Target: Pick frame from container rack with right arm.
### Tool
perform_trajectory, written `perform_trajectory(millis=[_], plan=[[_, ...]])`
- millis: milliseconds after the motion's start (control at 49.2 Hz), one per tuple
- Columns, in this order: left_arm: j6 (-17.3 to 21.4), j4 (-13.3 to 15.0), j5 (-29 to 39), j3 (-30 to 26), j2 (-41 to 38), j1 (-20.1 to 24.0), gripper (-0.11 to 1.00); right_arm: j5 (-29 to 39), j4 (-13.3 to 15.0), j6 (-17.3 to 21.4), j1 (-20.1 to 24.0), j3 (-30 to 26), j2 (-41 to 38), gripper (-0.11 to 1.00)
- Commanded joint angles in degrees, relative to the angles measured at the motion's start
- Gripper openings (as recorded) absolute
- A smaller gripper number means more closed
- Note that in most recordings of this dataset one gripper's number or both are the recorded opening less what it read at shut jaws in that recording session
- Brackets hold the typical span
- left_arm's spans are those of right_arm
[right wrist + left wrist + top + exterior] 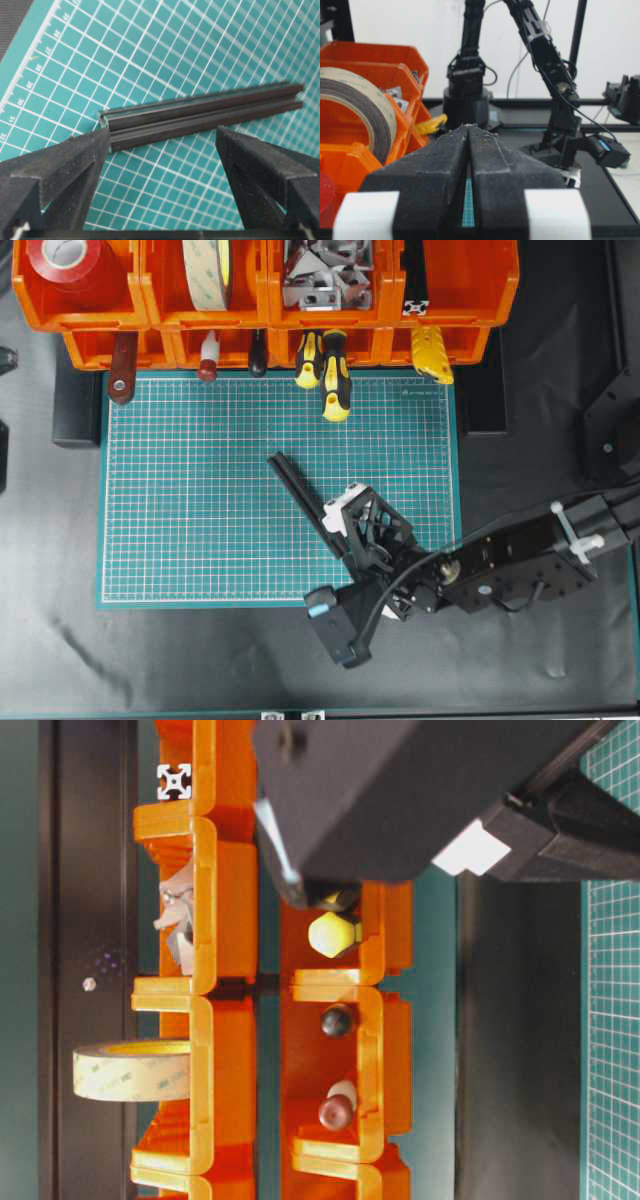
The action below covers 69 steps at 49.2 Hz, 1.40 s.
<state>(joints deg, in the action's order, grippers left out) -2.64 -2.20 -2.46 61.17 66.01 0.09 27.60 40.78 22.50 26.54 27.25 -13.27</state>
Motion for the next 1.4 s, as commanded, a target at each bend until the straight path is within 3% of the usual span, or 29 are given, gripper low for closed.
perform_trajectory(millis=[0, 122, 366, 813, 1036, 1382], plan=[[-0.26, -0.18, 0.26, -1.32, -0.35, -0.35, 0.00, -1.32, -1.14, 1.32, 0.00, 0.00, 2.29, 0.84], [-0.26, -0.18, 0.35, -1.41, -0.26, -0.35, 0.00, -2.29, -2.02, 4.31, 0.00, 1.05, 4.13, 0.84], [-0.26, -0.18, 0.70, -1.49, 0.26, -0.18, 0.00, -2.72, -2.11, 13.80, -0.70, 3.60, 12.30, 0.84], [-0.26, -0.18, 5.63, -2.55, 2.29, 0.44, 0.00, -11.69, -2.11, 24.70, -3.78, 13.36, 35.42, 0.84], [-0.26, -0.18, 5.80, -2.64, 2.37, 1.41, 0.00, -18.81, -2.11, 26.46, -7.03, 19.78, 47.11, 0.84], [-0.18, -0.18, 7.29, -2.46, 2.37, 1.41, 0.00, -18.28, -2.11, 26.54, -9.67, 27.42, 64.51, 0.84]])
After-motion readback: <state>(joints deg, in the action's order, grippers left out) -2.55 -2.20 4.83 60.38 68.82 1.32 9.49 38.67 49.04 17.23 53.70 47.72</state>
